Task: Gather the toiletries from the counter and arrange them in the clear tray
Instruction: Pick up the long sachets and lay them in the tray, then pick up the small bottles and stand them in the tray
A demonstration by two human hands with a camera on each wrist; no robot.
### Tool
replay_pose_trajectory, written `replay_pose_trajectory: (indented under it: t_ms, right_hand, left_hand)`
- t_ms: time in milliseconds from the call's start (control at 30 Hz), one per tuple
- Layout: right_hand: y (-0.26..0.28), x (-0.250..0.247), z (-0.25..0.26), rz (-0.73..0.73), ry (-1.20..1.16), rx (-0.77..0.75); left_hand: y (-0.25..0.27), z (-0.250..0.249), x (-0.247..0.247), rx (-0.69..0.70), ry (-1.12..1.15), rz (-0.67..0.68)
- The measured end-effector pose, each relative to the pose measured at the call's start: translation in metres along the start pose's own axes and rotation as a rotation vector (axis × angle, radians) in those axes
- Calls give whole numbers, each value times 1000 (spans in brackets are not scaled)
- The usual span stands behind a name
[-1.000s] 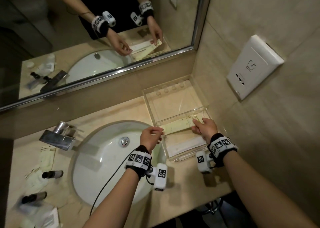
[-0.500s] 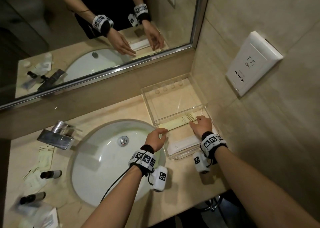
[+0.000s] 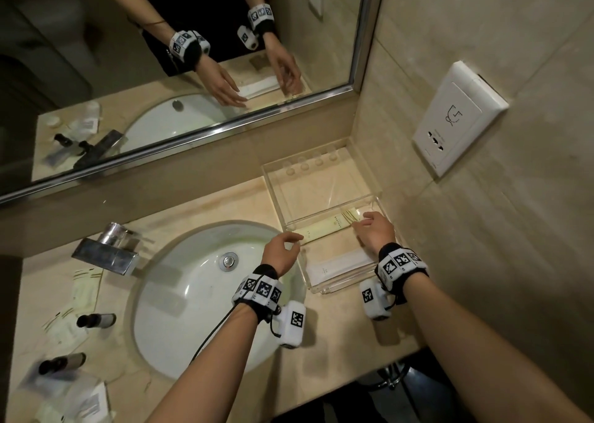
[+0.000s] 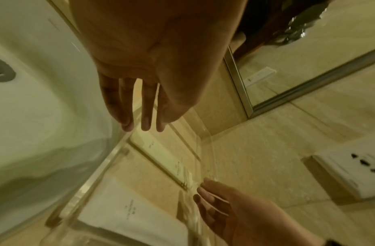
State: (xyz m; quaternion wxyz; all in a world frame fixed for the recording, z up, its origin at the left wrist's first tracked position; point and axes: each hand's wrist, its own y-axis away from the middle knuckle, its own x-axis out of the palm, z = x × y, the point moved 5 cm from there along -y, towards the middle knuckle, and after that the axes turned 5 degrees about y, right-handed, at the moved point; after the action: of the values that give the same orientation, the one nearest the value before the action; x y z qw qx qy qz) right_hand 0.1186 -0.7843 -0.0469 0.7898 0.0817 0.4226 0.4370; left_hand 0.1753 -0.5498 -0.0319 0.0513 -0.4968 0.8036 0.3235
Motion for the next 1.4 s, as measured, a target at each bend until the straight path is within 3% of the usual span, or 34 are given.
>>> replay_pose_trajectory:
  t_ms: [133,300,567,867,1100,1400]
  right_hand:
    - [17,0,19,2,-179,-102]
    - [55,26,68,130,-234,-285]
    - [131,113,140,426,-197,-497]
    - [226,203,164,702,-87,-615]
    - [280,268,165,782,34,-640]
    - [322,354,175,691,126,-619]
  left_hand:
    - [15,-5,-22,-22,207,-90]
    - [49,0,-60,-59,341,-208]
    - [131,44,-135,-106,433,-505]
    - [233,117,-197,-202,522,-763]
    - [271,188,-236,-284,574,-813]
    - [277,283,-302,-368,633,-802]
